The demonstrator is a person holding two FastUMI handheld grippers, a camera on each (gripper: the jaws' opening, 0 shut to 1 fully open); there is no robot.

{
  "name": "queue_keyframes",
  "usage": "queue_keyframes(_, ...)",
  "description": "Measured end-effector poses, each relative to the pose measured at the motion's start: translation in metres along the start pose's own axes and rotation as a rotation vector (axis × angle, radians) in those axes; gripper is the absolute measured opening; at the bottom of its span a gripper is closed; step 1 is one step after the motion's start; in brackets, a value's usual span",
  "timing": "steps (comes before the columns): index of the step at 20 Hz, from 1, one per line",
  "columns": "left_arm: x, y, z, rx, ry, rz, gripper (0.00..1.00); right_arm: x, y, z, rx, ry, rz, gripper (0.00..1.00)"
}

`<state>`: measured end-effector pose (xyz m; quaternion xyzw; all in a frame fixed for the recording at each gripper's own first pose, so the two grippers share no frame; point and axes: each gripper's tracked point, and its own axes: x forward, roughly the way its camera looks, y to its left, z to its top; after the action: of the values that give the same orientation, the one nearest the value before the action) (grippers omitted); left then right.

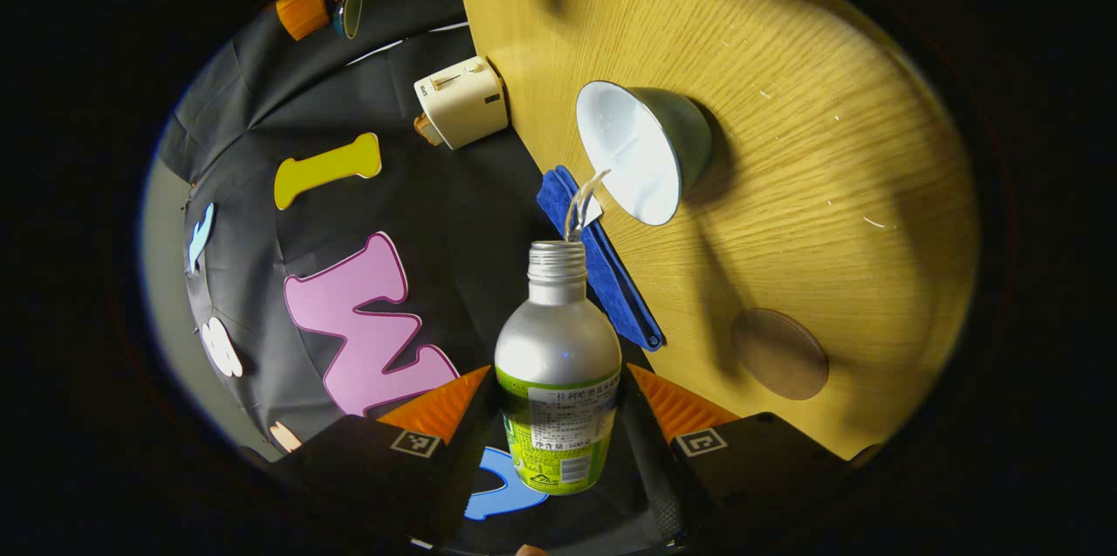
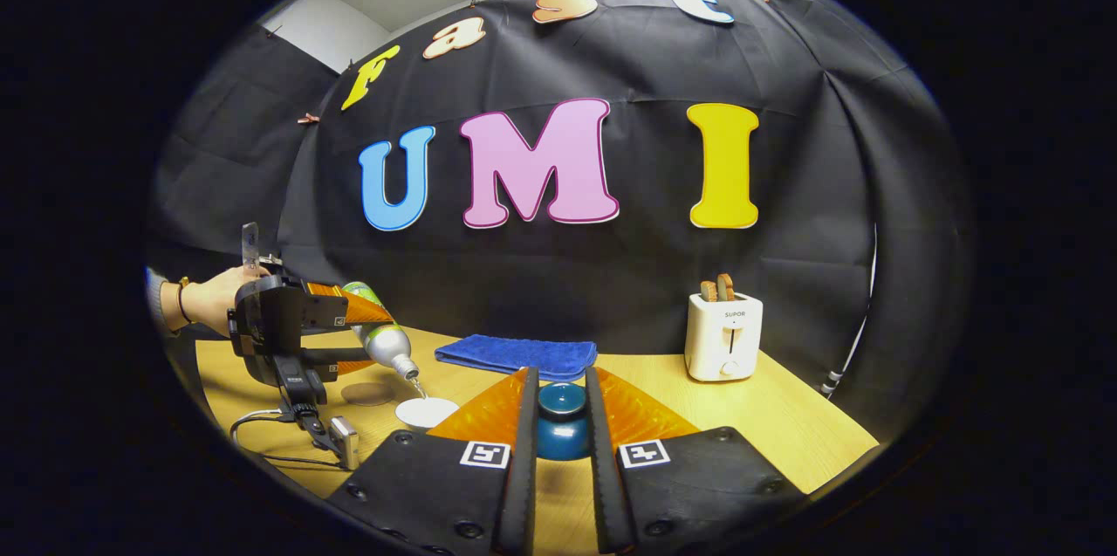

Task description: Open the teacup lid with one hand, grasp the water bottle and pour water into the teacup with the other hand; after pouring, place the water bottle on the coaster and then close the teacup lid.

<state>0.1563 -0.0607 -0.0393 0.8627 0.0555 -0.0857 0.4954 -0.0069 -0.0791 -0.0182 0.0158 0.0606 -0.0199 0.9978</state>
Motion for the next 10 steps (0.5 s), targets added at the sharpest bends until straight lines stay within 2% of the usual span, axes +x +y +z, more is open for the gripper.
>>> queue_keyframes(10, 0.001, 0.032, -0.006, 0.196, 0.0, 0.041, 0.83, 0.0, -0.001, 0.0, -0.004, -0.002, -0.004, 0.31)
